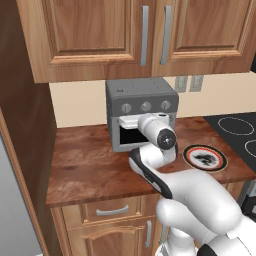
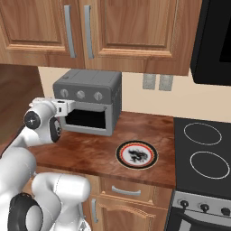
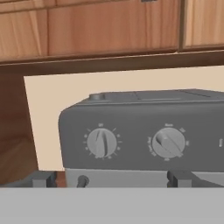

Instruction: Pull the toaster oven rack outwards. Pick up the baguette from the plate and place it on the toaster oven rack. Close the toaster oven door fully and set the temperature to the lowest setting.

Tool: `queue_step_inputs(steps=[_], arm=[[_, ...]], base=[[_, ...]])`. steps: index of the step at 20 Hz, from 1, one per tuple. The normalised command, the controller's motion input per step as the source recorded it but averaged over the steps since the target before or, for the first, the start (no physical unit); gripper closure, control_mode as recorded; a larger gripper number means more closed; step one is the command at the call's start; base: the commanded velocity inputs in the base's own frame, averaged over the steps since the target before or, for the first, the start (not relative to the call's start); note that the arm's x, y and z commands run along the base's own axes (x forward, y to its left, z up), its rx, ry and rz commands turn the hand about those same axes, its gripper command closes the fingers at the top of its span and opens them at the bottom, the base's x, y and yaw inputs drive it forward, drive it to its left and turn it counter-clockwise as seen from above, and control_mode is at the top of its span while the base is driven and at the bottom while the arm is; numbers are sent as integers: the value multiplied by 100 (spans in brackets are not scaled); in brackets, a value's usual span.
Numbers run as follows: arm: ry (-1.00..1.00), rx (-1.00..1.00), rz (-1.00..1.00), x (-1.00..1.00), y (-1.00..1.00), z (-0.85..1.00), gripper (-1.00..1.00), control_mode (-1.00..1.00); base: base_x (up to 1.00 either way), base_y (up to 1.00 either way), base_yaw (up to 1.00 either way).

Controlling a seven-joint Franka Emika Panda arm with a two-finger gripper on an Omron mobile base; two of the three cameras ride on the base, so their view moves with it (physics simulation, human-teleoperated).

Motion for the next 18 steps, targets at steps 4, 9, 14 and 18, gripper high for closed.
queue_step_inputs(steps=[4,9,14,18], arm=[[0,-3,-1,0,-11,-1,-100,-100],[0,-4,-2,1,-7,-5,-100,-100],[0,-3,-5,9,-15,-1,-100,-100],[1,-2,-7,16,-18,0,-100,-100]], base=[[0,0,0],[0,0,0],[0,0,0],[0,0,0]])
